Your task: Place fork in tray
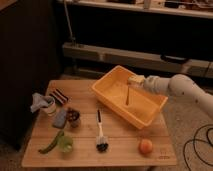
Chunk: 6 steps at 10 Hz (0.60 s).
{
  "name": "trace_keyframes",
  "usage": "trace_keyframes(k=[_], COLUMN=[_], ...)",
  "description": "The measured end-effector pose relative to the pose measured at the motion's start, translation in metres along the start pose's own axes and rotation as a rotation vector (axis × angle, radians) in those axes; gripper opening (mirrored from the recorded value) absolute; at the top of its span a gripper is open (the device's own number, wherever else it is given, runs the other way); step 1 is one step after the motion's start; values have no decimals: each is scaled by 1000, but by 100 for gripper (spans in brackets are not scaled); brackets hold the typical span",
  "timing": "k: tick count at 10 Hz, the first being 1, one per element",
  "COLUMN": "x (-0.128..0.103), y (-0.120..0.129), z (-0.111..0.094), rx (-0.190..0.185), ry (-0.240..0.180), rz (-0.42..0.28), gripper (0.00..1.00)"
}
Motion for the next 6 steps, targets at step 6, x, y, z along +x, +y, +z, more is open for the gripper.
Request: trace_keyframes(k=[6], x=[4], y=[2], z=[-2], rx=[-19], ry=[10], rz=[-14], gripper=[80])
